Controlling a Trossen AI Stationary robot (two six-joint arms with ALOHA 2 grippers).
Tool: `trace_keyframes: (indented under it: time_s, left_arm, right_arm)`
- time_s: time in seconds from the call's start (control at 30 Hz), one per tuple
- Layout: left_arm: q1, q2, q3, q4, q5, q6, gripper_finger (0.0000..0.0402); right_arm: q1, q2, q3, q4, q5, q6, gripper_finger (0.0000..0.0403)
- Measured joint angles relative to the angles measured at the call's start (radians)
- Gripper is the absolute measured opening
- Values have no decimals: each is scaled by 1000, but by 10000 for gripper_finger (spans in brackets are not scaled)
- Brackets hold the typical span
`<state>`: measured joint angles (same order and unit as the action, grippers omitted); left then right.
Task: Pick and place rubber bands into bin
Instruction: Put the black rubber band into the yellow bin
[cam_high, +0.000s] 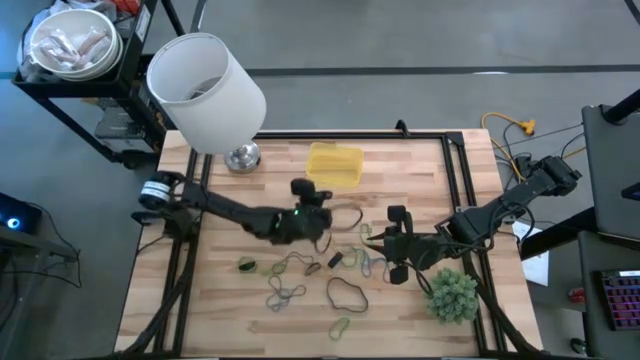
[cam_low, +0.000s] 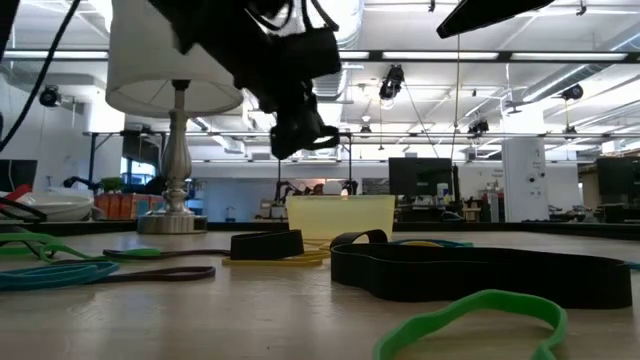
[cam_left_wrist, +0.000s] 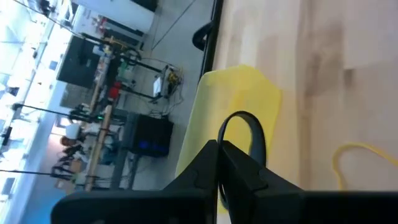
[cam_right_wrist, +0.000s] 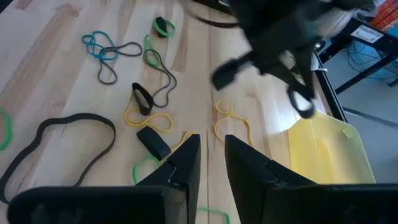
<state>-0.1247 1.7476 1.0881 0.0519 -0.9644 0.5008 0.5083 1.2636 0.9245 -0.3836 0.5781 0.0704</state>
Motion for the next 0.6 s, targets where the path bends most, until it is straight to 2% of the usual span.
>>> trace_keyframes:
  time_s: [0.37, 0.6]
  left_arm:
    - [247, -1, 14, 22, 244, 3, 0]
    - [335, -1, 14, 25, 349, -8, 0]
  right_arm:
    - [0, 0, -8, -1, 0, -2, 68]
    - [0, 0, -13, -2, 0, -3, 68]
